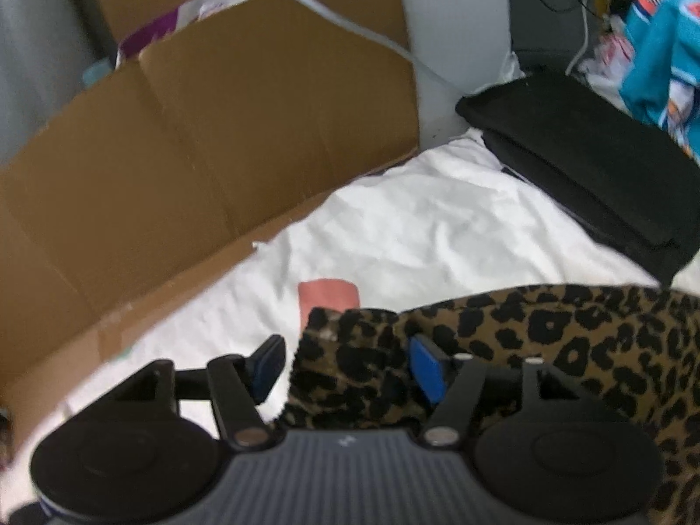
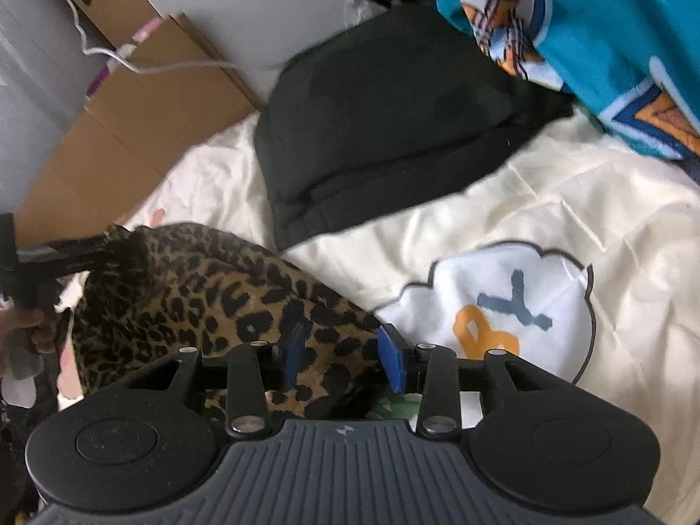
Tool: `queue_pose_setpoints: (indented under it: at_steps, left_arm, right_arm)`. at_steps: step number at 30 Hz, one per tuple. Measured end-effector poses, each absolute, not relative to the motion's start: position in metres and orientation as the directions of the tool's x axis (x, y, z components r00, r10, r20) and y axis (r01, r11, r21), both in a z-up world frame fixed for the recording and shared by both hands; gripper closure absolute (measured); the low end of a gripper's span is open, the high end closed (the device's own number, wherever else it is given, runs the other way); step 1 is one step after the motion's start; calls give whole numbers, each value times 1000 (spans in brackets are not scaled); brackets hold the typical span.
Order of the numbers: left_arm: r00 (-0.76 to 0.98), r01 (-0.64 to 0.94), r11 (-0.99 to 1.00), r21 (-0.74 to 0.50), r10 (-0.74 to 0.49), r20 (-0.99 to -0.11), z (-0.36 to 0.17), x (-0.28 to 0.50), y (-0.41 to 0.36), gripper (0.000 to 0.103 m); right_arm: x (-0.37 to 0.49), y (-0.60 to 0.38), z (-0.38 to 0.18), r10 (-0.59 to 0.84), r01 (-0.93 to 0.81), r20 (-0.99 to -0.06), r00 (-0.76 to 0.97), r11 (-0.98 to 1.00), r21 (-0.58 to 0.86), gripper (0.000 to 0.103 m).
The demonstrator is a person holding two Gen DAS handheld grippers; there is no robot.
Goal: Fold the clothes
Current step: 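Hold the folded skirt with both grippers, reopening and closing the right gripper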
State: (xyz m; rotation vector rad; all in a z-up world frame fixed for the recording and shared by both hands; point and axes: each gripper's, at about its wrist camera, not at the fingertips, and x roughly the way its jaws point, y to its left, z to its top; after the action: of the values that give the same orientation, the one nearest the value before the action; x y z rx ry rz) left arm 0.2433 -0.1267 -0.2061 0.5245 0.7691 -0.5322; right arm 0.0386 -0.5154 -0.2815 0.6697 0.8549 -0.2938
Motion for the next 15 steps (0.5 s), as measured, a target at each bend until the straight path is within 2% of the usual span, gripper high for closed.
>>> queue_pose_setpoints:
  at_steps: [4, 5, 6, 8, 11, 15]
  left_arm:
    - [609, 635, 723, 272, -252, -752, -207, 240, -131, 33]
    - [608, 638, 717, 280, -247, -754, -209, 239, -132, 33]
    - [608, 641, 712, 288, -242, -756, -210, 239, -132, 33]
    - [612, 641, 702, 311, -222, -759, -214, 237, -131, 34]
    - [609, 639, 703, 312, -215, -763, -214, 237, -124, 45]
    - [610, 632, 730, 261, -260, -749, -204, 241, -114, 50]
  right_arm:
    - [38, -515, -289, 16, 506, -784, 620, 756, 415, 59]
    - [38, -513, -289, 11, 498, -780, 625, 764, 410, 62]
    - [38, -512, -287, 5, 490, -777, 629, 774, 402, 68]
    - [38, -508, -284, -9, 471, -775, 632, 799, 375, 100]
    - [37, -507, -280, 1, 449, -768, 640, 811, 375, 103]
    - [32, -504, -271, -19, 433, -751, 660, 826, 360, 103]
